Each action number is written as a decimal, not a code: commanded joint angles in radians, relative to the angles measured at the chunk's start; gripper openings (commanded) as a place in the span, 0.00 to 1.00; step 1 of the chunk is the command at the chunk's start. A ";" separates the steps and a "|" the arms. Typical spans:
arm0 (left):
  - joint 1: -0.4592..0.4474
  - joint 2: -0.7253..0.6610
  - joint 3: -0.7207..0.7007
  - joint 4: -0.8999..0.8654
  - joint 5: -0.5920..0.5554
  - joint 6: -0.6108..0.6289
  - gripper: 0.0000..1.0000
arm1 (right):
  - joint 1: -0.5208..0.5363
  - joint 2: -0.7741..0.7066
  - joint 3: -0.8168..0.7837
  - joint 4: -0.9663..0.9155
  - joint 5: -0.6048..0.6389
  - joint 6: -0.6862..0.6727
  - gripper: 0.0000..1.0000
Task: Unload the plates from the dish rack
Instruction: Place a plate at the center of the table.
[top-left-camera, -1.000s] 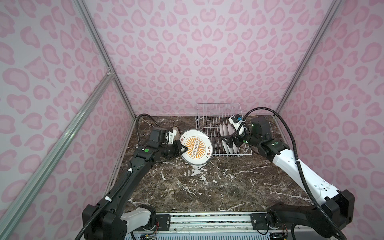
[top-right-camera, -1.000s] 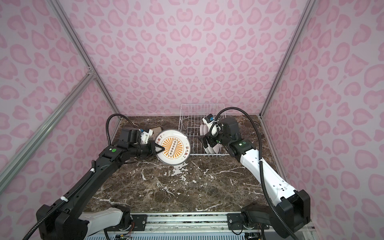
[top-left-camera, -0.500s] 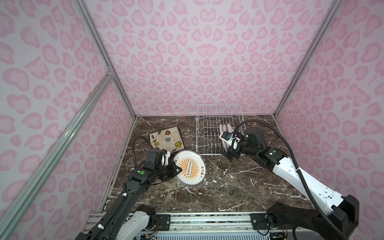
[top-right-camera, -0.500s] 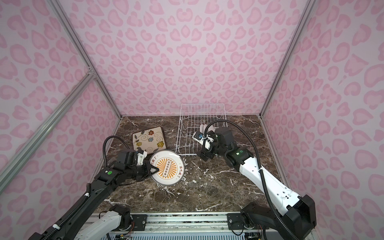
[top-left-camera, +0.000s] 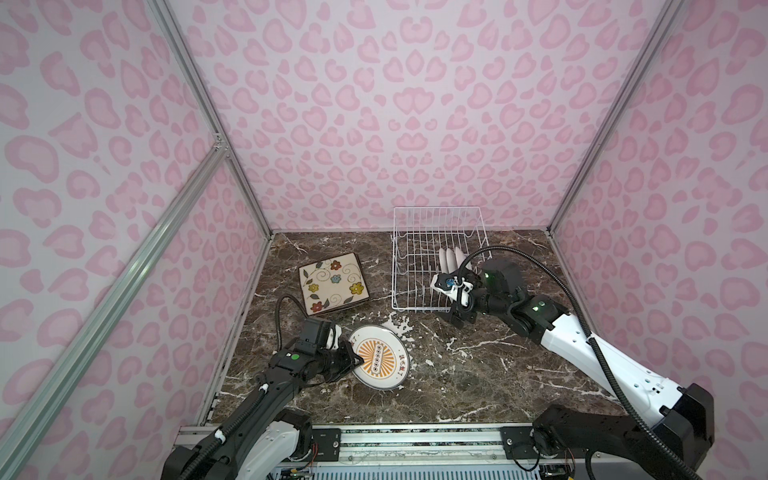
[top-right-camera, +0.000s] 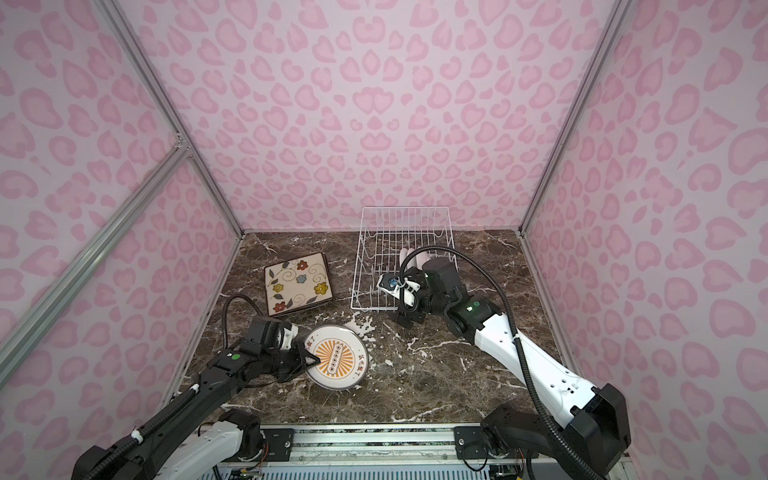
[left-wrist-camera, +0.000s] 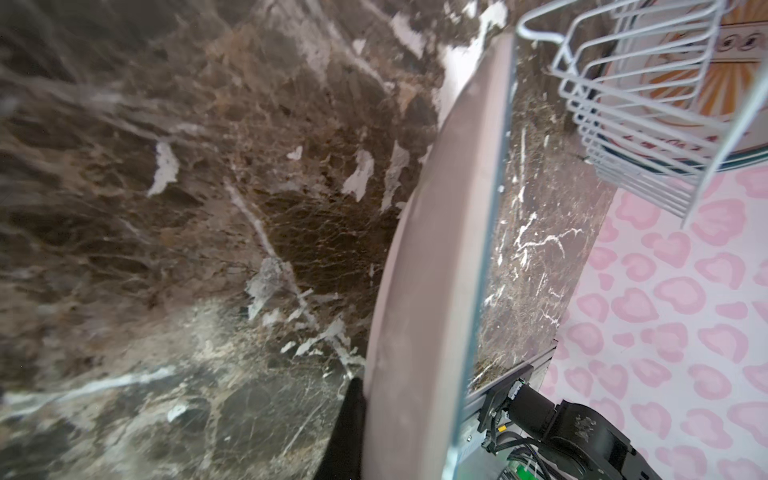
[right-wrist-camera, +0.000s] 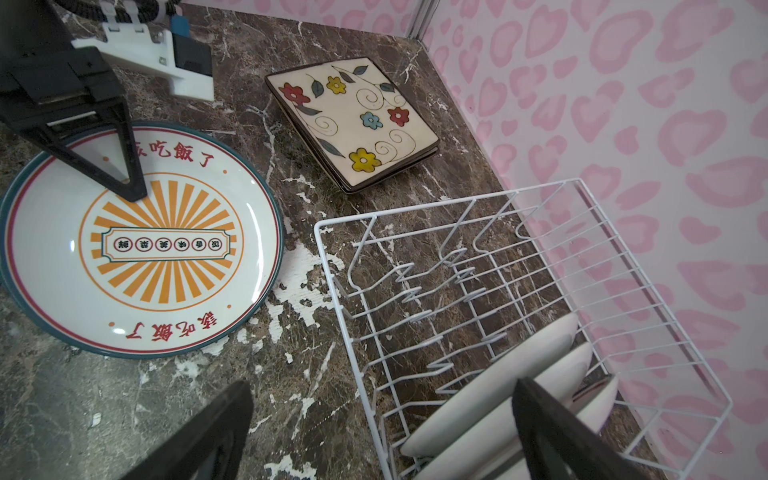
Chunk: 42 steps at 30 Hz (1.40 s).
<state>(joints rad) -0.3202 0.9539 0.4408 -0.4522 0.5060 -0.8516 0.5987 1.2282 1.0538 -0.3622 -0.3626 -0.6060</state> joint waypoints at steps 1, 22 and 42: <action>-0.010 0.056 -0.007 0.156 0.055 -0.012 0.04 | 0.004 0.013 0.013 -0.008 0.002 -0.018 0.99; -0.057 0.337 0.062 0.188 0.030 0.072 0.31 | 0.005 0.063 0.026 -0.144 -0.098 -0.077 0.99; -0.099 0.442 0.214 0.041 -0.058 0.113 0.92 | 0.005 0.086 0.030 -0.114 -0.051 -0.085 0.99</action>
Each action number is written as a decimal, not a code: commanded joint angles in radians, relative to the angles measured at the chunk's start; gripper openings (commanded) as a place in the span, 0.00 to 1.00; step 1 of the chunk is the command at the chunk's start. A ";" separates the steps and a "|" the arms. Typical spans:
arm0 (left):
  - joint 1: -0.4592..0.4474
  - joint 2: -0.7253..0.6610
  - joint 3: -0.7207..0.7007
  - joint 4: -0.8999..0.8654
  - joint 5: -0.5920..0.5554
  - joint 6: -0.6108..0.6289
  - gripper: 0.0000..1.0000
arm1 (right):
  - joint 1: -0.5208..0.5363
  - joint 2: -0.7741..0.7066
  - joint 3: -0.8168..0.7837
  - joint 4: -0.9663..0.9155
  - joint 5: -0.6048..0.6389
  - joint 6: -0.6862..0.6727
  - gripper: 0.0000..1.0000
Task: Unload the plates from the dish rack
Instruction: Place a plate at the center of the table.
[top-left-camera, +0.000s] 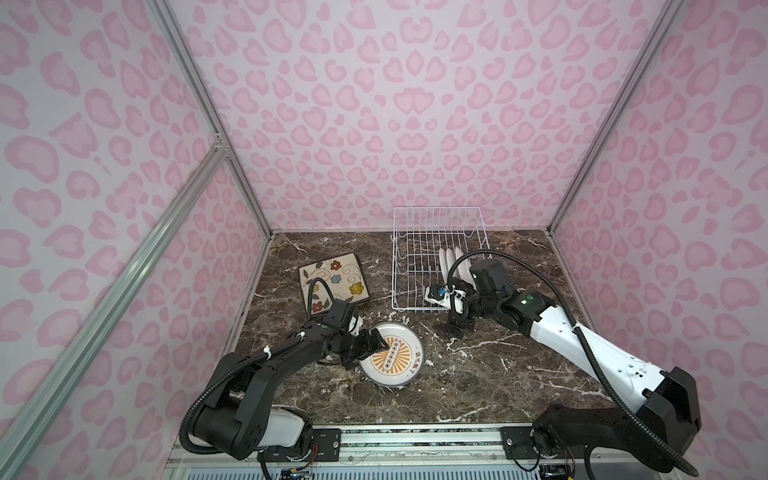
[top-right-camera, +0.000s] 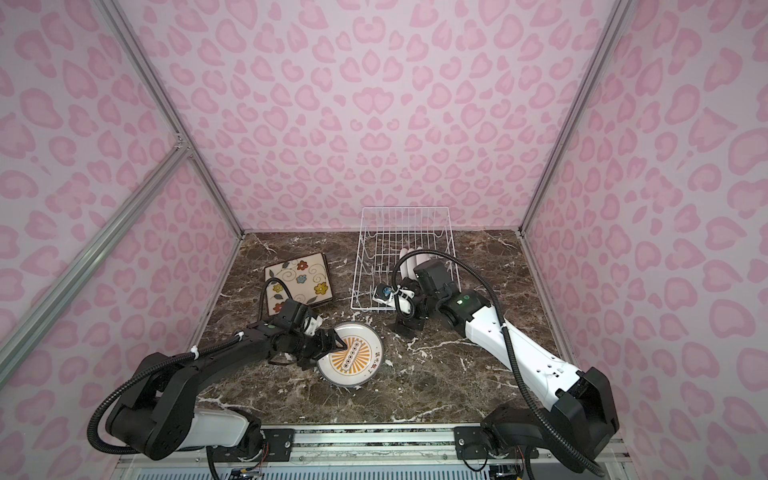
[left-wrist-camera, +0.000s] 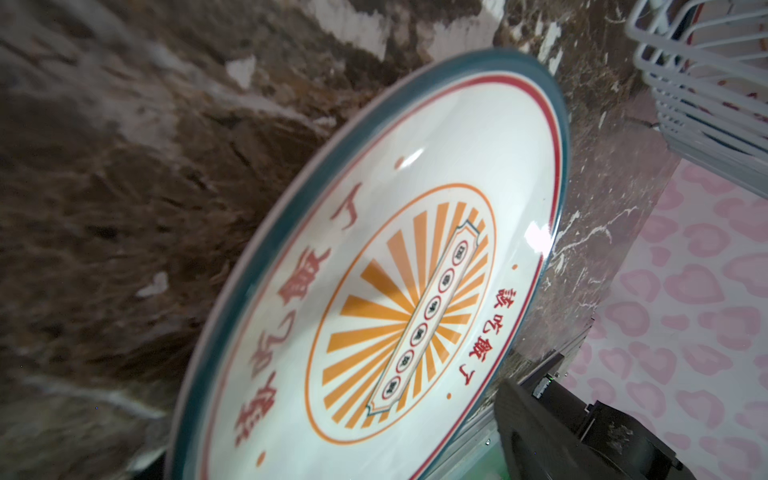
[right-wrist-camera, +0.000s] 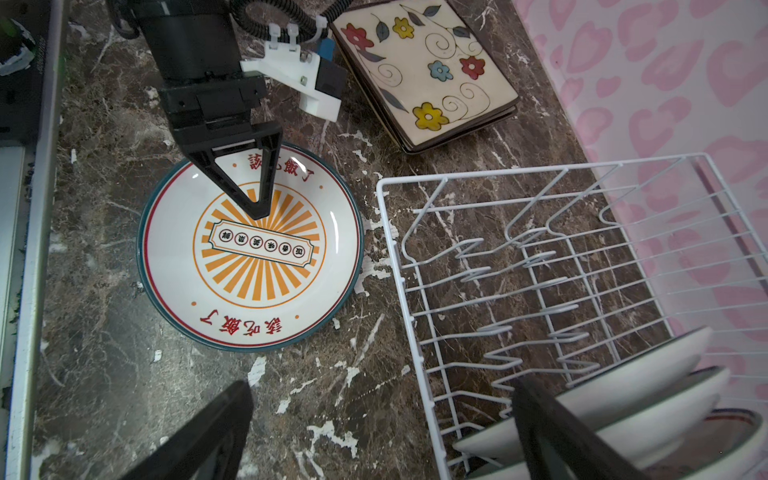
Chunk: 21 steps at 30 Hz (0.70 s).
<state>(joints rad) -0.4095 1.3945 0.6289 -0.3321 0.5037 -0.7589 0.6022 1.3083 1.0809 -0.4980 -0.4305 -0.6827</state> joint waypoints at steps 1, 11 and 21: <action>-0.012 -0.005 0.034 -0.096 -0.072 0.020 0.93 | 0.001 0.006 0.004 0.025 0.021 -0.009 0.99; -0.014 -0.031 0.152 -0.307 -0.252 0.042 1.00 | 0.002 0.005 -0.003 0.064 0.068 -0.009 0.99; -0.015 -0.061 0.504 -0.501 -0.319 0.172 1.00 | -0.005 -0.015 -0.002 0.151 0.136 0.082 0.99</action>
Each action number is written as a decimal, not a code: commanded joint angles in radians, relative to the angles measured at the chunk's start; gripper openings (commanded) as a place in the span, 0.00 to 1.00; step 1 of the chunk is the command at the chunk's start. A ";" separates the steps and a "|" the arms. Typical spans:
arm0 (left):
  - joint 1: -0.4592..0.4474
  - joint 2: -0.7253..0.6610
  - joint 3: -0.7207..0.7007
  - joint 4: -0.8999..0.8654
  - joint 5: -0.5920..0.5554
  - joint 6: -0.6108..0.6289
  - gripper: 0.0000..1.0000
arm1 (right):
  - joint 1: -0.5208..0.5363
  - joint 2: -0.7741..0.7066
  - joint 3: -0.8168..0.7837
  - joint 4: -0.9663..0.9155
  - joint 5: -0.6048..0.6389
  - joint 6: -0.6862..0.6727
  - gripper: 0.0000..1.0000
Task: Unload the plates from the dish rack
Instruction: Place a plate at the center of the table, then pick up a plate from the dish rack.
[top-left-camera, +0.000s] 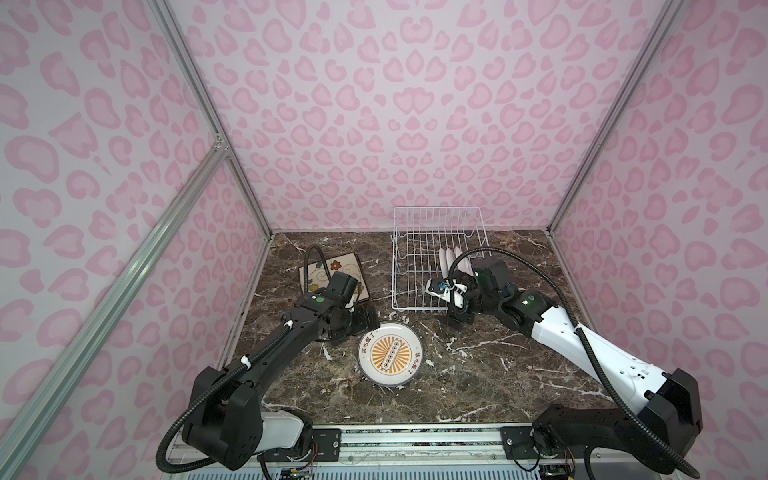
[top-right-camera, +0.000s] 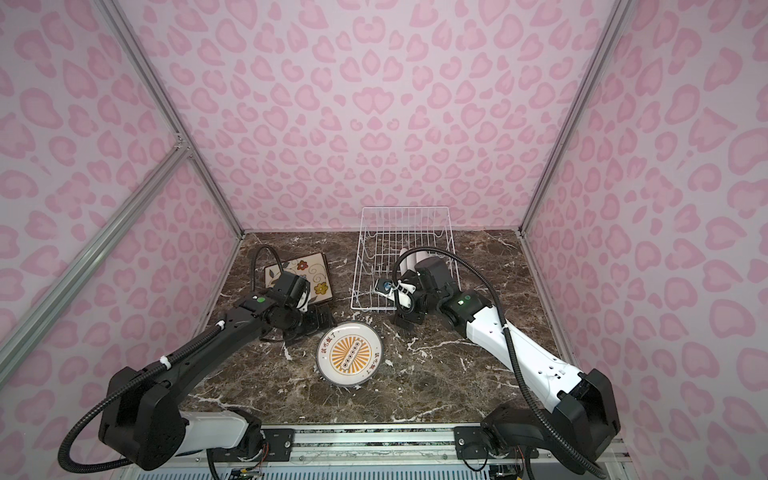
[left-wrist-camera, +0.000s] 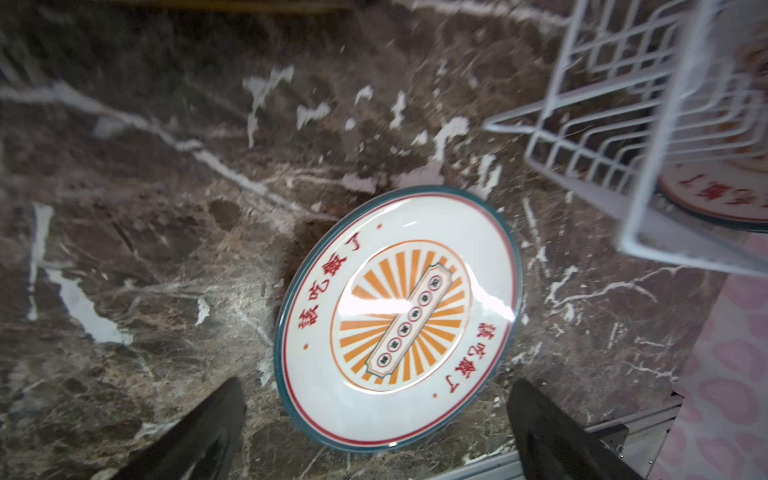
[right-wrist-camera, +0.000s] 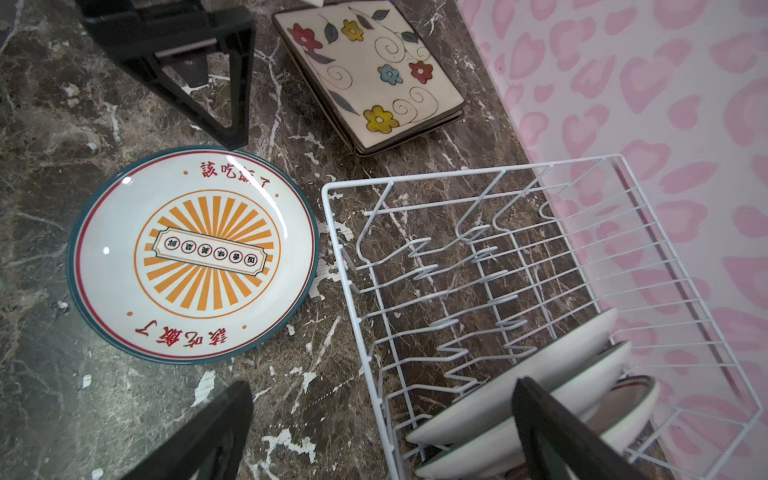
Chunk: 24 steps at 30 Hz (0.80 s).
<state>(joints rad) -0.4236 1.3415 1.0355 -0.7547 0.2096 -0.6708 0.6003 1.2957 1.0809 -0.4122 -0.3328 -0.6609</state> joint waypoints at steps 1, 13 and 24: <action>0.000 -0.003 0.148 -0.097 -0.025 0.110 1.00 | -0.007 -0.004 0.004 0.073 0.047 0.086 0.99; -0.005 0.210 0.638 -0.075 0.132 0.223 0.98 | -0.113 -0.096 -0.005 0.148 0.073 0.294 0.99; -0.059 0.462 0.820 0.007 0.242 0.207 0.89 | -0.277 -0.229 -0.137 0.274 0.117 0.582 0.99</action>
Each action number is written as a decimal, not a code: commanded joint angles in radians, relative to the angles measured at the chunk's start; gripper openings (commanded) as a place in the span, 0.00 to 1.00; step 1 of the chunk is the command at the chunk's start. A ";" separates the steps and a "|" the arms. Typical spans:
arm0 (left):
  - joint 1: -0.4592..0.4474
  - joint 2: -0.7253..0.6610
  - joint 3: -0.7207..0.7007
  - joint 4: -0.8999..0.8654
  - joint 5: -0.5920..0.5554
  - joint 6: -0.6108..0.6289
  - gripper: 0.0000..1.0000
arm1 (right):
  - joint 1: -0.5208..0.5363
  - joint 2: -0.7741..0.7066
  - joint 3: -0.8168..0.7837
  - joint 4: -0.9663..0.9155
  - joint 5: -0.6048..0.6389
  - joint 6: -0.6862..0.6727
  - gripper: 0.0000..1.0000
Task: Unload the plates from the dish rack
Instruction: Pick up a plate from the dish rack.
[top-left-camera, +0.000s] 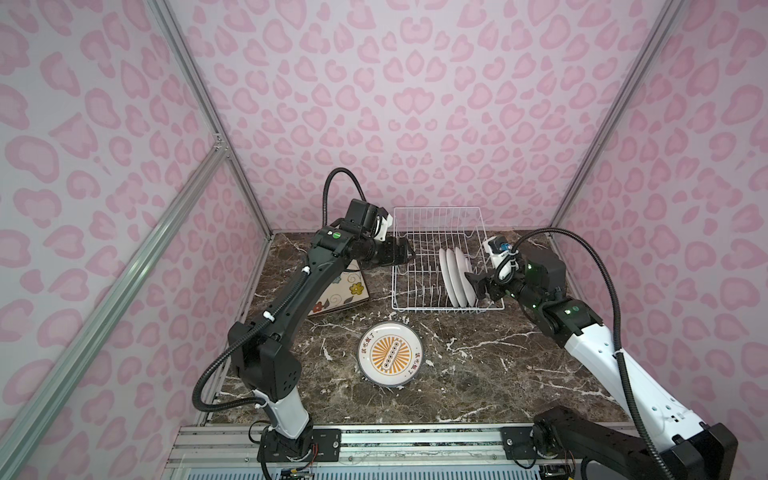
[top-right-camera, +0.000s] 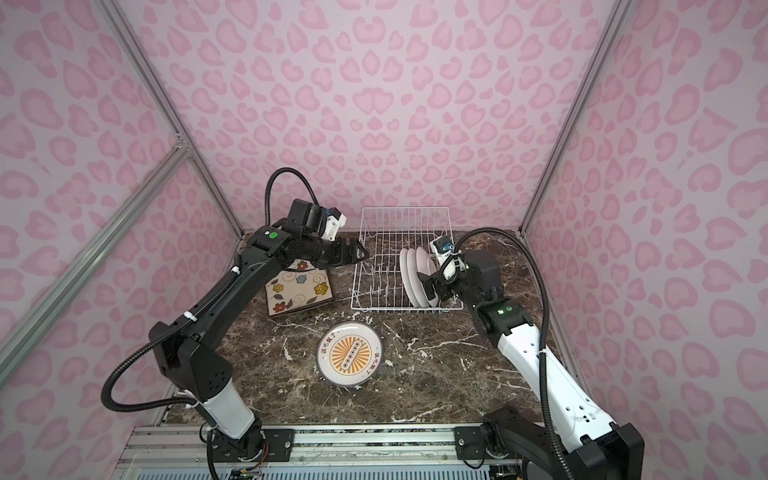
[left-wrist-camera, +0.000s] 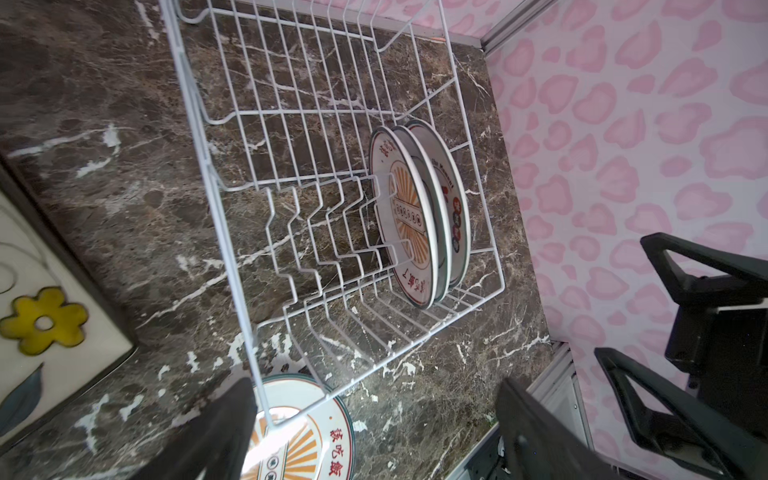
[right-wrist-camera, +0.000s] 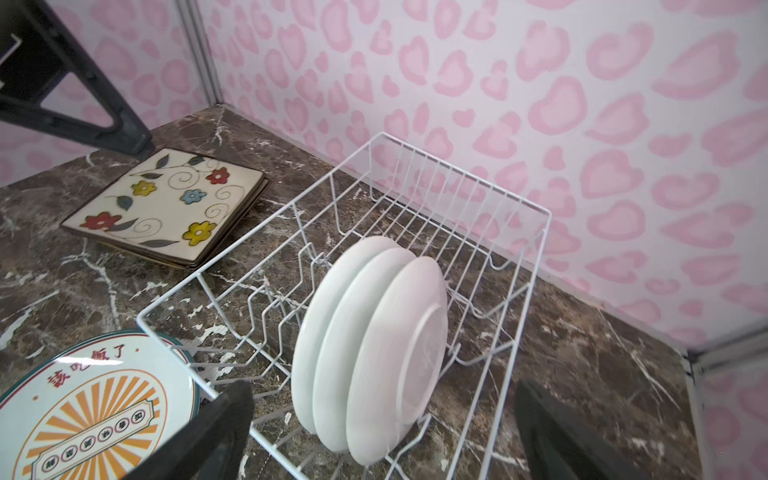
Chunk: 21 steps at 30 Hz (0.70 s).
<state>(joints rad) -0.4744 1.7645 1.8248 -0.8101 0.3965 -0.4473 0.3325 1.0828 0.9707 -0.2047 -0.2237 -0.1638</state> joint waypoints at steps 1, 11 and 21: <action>-0.014 0.066 0.049 0.074 0.070 -0.024 0.87 | -0.015 -0.021 -0.034 0.066 0.018 0.093 0.99; -0.060 0.315 0.264 0.061 0.146 -0.063 0.70 | -0.056 -0.063 -0.121 0.126 0.022 0.109 0.95; -0.093 0.431 0.314 0.091 0.153 -0.125 0.47 | -0.077 -0.046 -0.111 0.128 0.012 0.078 0.94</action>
<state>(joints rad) -0.5640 2.1773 2.1269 -0.7490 0.5316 -0.5484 0.2584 1.0336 0.8566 -0.1139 -0.2070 -0.0761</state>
